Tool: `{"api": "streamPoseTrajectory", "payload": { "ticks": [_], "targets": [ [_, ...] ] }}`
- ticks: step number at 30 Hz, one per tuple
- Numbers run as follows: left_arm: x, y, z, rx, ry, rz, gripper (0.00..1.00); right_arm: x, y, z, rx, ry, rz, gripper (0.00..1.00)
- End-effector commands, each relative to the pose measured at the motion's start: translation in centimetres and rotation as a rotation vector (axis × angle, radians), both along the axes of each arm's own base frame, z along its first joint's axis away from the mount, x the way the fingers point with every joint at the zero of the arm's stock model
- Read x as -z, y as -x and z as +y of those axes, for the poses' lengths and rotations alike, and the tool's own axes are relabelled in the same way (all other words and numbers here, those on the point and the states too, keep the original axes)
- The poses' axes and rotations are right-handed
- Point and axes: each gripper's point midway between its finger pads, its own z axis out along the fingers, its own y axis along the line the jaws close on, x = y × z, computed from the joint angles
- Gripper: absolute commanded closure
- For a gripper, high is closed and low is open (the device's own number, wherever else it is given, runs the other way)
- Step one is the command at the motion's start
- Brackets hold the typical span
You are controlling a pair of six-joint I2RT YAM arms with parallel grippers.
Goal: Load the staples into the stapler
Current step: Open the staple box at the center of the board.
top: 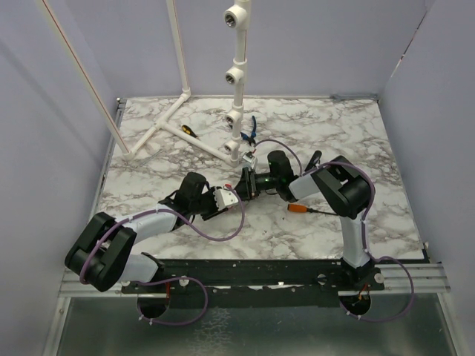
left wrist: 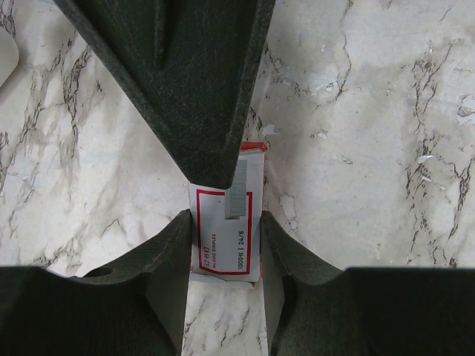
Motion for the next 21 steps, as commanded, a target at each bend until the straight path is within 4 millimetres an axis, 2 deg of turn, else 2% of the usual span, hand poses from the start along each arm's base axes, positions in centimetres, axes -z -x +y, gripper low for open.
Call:
{"api": "streamPoseTrajectory", "payload": {
  "ticks": [1, 8, 21],
  "targets": [
    [-1.8, -0.7, -1.3, 0.033, 0.053, -0.057, 0.76, 4.4, 1.6, -0.8, 0.036, 0.149, 0.136, 0.43],
    [-1.7, -0.7, -1.3, 0.031, 0.055, -0.055, 0.76, 4.7, 1.7, -0.9, 0.049, 0.166, 0.142, 0.43],
    [-1.8, -1.1, -1.3, 0.009, 0.06, -0.055, 0.74, 4.3, 2.9, 0.5, 0.015, 0.149, 0.165, 0.44]
  ]
}}
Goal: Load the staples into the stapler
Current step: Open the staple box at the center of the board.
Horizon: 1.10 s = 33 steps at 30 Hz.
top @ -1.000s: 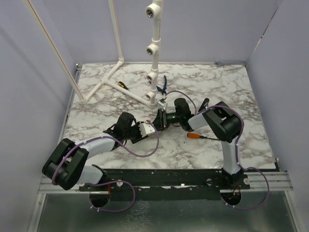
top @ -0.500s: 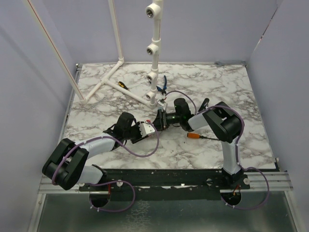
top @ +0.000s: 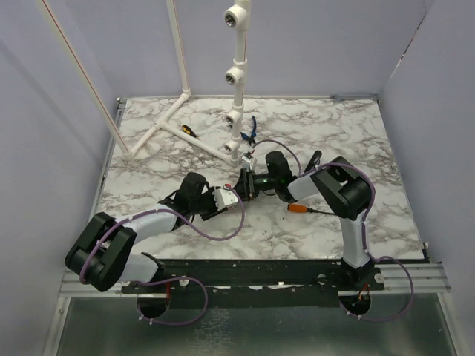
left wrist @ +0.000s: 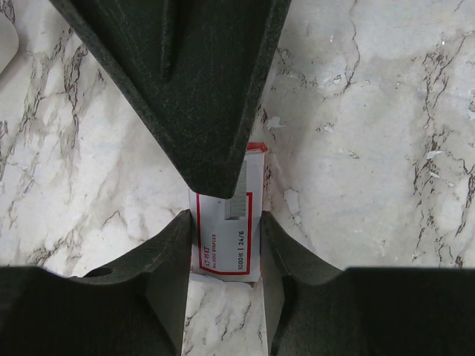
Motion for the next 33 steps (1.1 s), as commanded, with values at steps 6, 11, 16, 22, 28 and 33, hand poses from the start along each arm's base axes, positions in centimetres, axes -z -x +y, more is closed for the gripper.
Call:
{"api": "streamPoseTrajectory", "payload": {
  "ticks": [6, 11, 16, 22, 28, 33],
  "targets": [
    [-2.2, -1.3, -1.6, 0.004, 0.078, -0.062, 0.7, 4.3, 3.1, 0.3, -0.001, 0.136, 0.181, 0.44],
    [-2.3, -1.5, -1.7, 0.002, 0.079, -0.065, 0.69, 4.7, 3.2, 0.3, 0.003, 0.156, 0.175, 0.46],
    [-2.3, -1.5, -1.7, -0.004, 0.079, -0.059, 0.66, 4.8, 3.6, 0.5, -0.002, 0.171, 0.166, 0.47],
    [-2.1, -1.5, -1.7, -0.006, 0.075, -0.052, 0.63, 5.2, 4.2, 0.8, -0.015, 0.181, 0.172, 0.47],
    [-2.0, -1.7, -1.8, -0.01, 0.067, -0.047, 0.63, 5.4, 4.6, 1.1, -0.03, 0.18, 0.178, 0.48],
    [-1.9, -1.7, -1.8, -0.016, 0.062, -0.038, 0.63, 5.3, 4.8, 1.3, -0.04, 0.166, 0.19, 0.48]
  ]
}}
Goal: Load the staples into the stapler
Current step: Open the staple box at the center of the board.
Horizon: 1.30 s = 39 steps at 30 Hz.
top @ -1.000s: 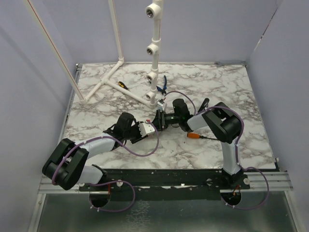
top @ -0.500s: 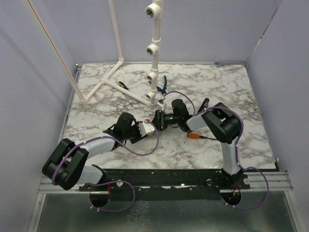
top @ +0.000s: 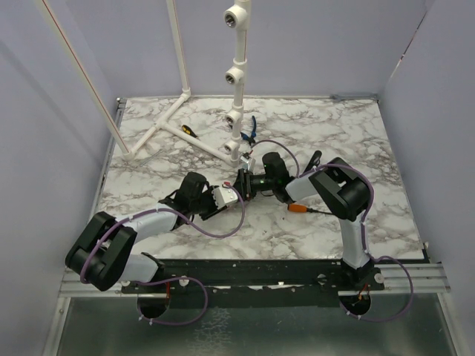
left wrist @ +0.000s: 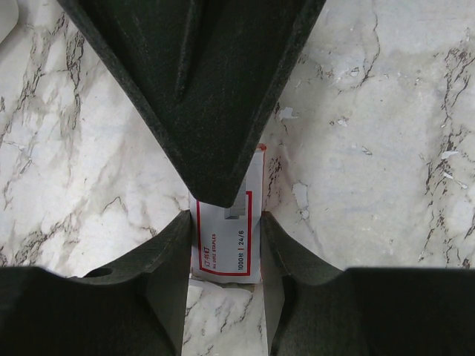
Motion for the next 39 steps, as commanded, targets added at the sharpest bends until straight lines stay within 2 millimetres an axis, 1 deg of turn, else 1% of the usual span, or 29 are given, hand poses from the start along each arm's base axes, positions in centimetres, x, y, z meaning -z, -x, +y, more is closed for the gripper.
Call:
{"api": "streamPoseTrajectory", "payload": {
  "ticks": [1, 11, 19, 21, 24, 30, 34, 39],
  "targets": [
    [-2.3, -1.6, -2.5, 0.042, 0.078, -0.066, 0.63, 4.7, 5.2, 0.3, -0.076, 0.129, 0.222, 0.48],
    [-2.4, -2.2, -2.6, 0.014, 0.078, -0.055, 0.63, 4.4, 6.3, 1.0, -0.11, 0.116, 0.23, 0.48],
    [-2.2, -2.5, -2.4, -0.011, 0.069, -0.05, 0.63, 4.8, 6.8, 0.8, -0.11, 0.141, 0.237, 0.49],
    [-2.3, -2.7, -2.4, -0.018, 0.068, -0.053, 0.64, 4.6, 6.9, 0.9, -0.113, 0.143, 0.233, 0.49],
    [-2.2, -2.4, -2.2, -0.011, 0.063, -0.059, 0.64, 4.2, 6.4, 0.7, -0.104, 0.147, 0.203, 0.49],
    [-1.9, -1.5, -1.6, 0.033, 0.043, -0.094, 0.64, 2.4, 3.9, -0.8, -0.034, 0.141, 0.118, 0.47],
    [-2.2, -1.4, -1.7, 0.047, 0.048, -0.106, 0.64, 2.4, 3.8, -1.0, -0.028, 0.155, 0.111, 0.45],
    [-1.9, -1.0, -1.7, 0.066, 0.044, -0.095, 0.64, 2.7, 3.6, -1.5, -0.008, 0.164, 0.118, 0.45]
  ]
}}
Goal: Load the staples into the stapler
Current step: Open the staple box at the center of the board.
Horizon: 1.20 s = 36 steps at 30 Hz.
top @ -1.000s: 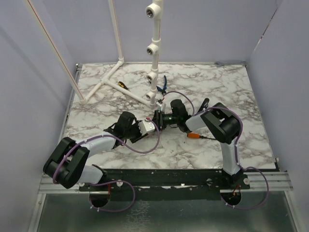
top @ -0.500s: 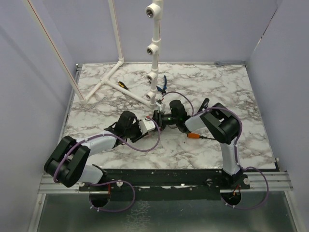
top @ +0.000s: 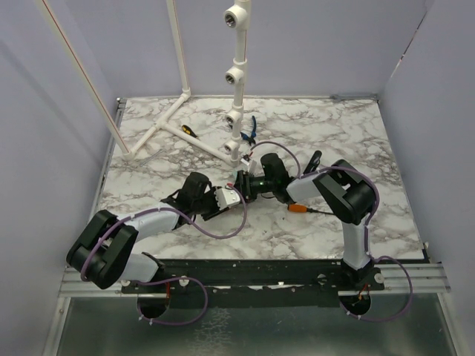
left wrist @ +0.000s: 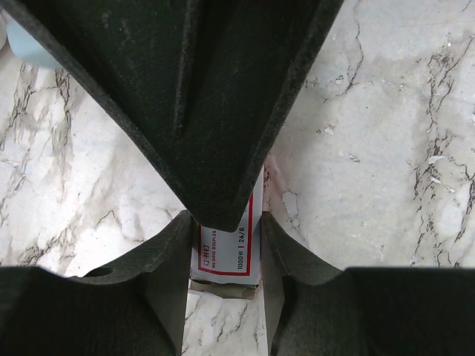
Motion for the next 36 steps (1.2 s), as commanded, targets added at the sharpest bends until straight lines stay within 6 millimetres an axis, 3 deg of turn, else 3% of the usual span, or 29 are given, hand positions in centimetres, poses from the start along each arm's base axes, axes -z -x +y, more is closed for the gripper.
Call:
{"api": "streamPoseTrajectory", "payload": {
  "ticks": [1, 16, 23, 36],
  "targets": [
    [-1.8, -0.9, -1.2, 0.047, 0.055, -0.09, 0.64, 2.5, 2.9, -1.4, -0.028, 0.093, 0.106, 0.45],
    [-1.6, -0.9, -1.2, 0.052, 0.053, -0.085, 0.65, 2.6, 2.3, -2.5, 0.013, 0.111, 0.104, 0.45],
    [-1.5, -0.5, -1.4, 0.074, 0.055, -0.072, 0.59, 2.5, 2.2, -2.1, 0.009, 0.083, 0.124, 0.45],
    [-0.5, 1.3, -1.4, 0.188, -0.002, 0.004, 0.57, 2.6, 1.6, -3.2, 0.065, 0.091, 0.12, 0.45]
  ]
}}
